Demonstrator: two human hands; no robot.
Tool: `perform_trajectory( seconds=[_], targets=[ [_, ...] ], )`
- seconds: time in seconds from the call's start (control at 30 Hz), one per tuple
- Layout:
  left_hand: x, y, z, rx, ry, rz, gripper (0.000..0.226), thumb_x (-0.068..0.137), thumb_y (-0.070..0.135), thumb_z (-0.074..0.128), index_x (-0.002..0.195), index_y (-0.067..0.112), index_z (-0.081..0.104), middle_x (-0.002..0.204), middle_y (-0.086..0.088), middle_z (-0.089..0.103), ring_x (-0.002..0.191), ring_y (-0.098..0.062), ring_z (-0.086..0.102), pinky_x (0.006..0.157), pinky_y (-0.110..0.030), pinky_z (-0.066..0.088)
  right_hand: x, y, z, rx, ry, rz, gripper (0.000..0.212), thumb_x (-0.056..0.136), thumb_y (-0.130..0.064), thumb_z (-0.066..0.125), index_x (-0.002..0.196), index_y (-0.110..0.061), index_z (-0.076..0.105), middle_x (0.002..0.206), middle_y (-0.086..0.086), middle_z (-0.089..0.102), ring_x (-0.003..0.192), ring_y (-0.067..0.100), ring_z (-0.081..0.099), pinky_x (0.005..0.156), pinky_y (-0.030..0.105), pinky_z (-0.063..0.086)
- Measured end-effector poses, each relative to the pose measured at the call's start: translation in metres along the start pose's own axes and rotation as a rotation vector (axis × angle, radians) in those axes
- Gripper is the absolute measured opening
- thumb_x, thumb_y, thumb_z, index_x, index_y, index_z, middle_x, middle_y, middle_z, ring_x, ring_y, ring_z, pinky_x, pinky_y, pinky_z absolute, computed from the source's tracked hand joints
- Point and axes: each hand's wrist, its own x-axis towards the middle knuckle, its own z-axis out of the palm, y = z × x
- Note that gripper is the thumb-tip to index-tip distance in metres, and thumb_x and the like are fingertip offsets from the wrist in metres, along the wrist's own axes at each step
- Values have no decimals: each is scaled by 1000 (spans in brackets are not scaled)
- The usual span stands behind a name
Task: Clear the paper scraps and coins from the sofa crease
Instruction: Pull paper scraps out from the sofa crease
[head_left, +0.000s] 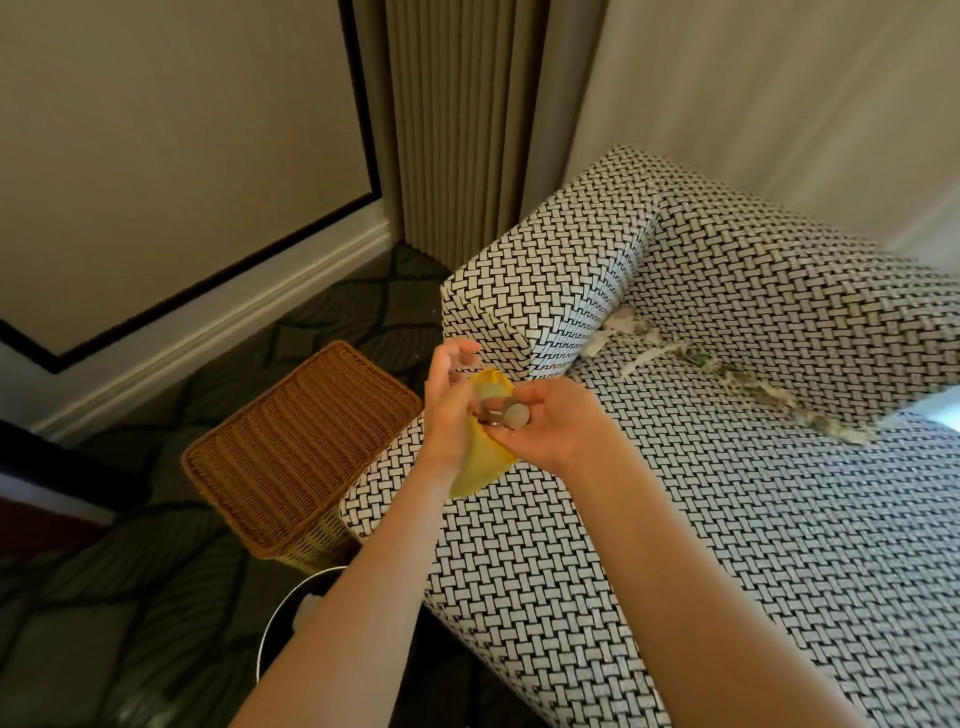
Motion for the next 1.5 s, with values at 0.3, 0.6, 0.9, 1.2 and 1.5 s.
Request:
perform_trajectory(
  seconds=[0.3,0.6,0.9,1.2,1.5],
  targets=[
    [-18,14,30,19,35,17,28,65,14,49,91,21,53,97,3,50,89,-6,46,74,-9,40,-15,-18,-28,306,-185,130,33,97,-4,27,123,11,40,125,22,50,123,35,46,93,44,40],
    [-39,-2,68,-124,371,20,12,68,10,48,77,13,55,71,9,58,59,-1,55,55,-17,44,-9,-42,-80,134,-242,158,37,92,-1,34,124,14,43,129,24,48,123,38,46,98,41,43],
    [-38,-30,64,-61,478,-1,10,73,12,46,78,14,54,66,10,60,56,1,54,50,-15,44,34,-9,-98,-586,-155,36,38,87,-21,55,124,-23,46,108,6,52,88,22,53,60,25,47],
    [-11,-92,40,380,402,-294,25,91,3,42,92,23,56,83,9,51,76,-9,46,65,-24,38,132,38,-87,-681,-199,47,33,94,-1,43,122,-8,58,127,14,54,112,34,55,77,43,56],
    [32,-143,43,1137,334,62,31,74,-3,62,102,11,64,125,-14,52,118,-28,47,101,-46,39,231,26,-73,-817,-227,-83,33,94,-3,39,120,-8,59,114,17,63,100,33,63,81,41,56]
  ],
)
